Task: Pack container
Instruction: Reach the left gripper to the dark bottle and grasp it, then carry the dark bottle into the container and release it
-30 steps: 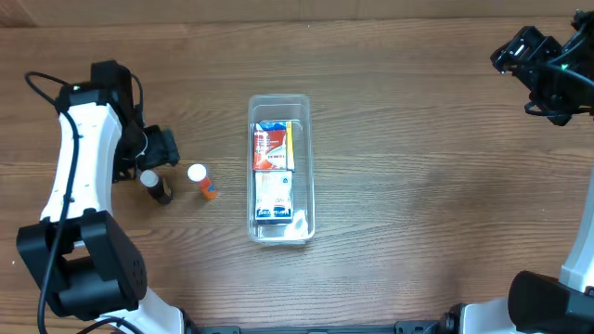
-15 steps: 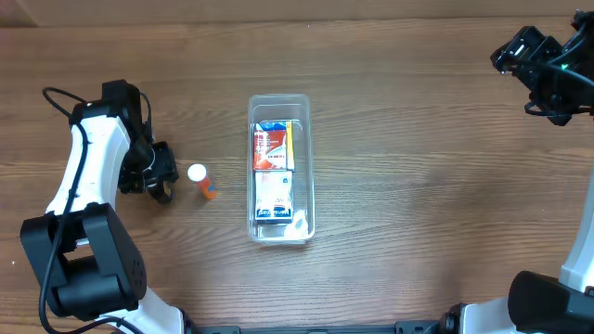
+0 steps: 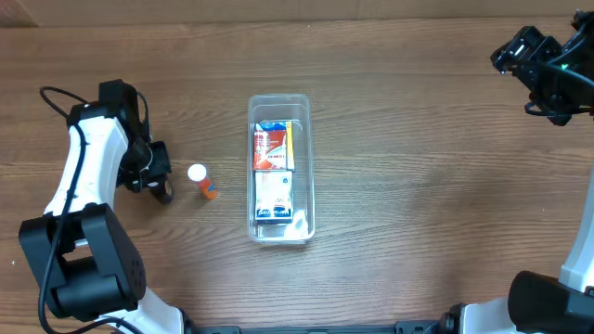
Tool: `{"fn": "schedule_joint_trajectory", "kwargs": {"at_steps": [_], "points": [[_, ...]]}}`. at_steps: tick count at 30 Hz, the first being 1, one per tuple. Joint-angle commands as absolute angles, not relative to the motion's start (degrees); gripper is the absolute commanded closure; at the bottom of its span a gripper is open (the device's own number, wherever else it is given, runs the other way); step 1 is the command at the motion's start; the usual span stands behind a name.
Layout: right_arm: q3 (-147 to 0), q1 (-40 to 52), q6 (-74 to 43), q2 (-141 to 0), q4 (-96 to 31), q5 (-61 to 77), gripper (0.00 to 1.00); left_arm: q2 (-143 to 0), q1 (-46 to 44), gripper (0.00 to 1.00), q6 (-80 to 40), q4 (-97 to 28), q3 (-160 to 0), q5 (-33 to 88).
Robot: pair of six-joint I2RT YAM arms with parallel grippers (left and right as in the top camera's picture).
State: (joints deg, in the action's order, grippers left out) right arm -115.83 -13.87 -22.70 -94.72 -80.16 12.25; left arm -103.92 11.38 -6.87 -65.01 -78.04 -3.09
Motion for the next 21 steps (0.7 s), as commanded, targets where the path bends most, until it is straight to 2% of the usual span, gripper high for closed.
{"fn": "schedule_joint_trajectory", "kwargs": {"at_steps": [1,10,15,21], "points": [[-116.2,-14.0,-22.5,-94.4,-80.1,12.7,0.0,-104.0,11.6,0.85,-6.4,-67.0,-79.3,-3.4],[-116.2,-14.0,-22.5,-94.4,-80.1,12.7,0.0,-100.4,9.0,0.86,-6.5,-83.9,-104.2,-0.1],[-116.2,-14.0,-22.5,-94.4,-80.1,12.7,0.0,-96.9,0.3,0.84,-8.3,-87.9,-116.7,2.0],[-116.2,-14.0,-22.5,-94.4,-80.1,12.7,0.0,-95.8,-13.4,0.81,-12.9,-83.2,-117.5,1.9]]}}
